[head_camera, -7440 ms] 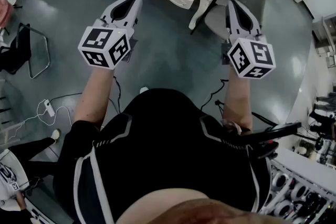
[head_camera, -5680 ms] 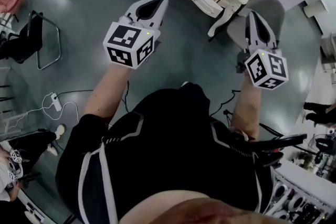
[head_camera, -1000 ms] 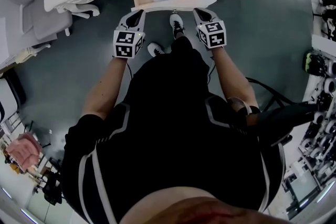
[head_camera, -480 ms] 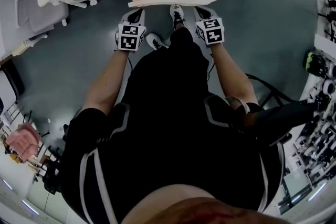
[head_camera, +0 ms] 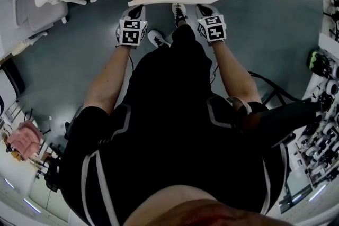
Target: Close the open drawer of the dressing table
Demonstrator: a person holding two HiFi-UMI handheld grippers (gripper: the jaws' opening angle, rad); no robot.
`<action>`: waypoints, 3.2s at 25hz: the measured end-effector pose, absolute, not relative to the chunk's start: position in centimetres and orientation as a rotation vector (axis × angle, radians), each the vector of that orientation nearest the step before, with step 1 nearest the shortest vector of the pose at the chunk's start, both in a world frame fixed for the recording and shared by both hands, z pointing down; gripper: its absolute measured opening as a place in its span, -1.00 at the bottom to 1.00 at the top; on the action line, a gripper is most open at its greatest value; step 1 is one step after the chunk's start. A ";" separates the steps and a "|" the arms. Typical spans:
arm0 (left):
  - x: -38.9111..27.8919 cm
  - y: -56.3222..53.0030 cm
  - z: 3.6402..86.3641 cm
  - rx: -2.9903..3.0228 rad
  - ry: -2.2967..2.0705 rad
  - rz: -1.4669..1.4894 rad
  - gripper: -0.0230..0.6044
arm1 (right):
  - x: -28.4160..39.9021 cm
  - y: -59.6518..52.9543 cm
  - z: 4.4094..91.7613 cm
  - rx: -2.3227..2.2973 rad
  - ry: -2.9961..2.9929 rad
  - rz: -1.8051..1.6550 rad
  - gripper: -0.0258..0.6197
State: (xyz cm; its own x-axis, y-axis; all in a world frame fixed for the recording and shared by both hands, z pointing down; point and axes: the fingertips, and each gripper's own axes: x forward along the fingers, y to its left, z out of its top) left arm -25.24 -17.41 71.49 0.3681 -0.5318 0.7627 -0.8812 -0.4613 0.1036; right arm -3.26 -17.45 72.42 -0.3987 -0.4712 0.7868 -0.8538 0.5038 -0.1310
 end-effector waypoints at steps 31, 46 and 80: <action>-27.0 -24.8 68.8 2.061 -1.336 0.866 -0.91 | -5.1 -26.8 72.6 1.044 -2.087 0.702 -0.91; -26.8 -28.2 68.4 2.072 -1.316 0.906 -0.91 | -5.8 -32.2 72.5 1.036 -2.118 0.682 -0.91; -28.0 -31.8 63.6 2.159 -1.329 0.826 -0.91 | -7.4 -38.7 71.8 1.090 -2.171 0.587 -0.91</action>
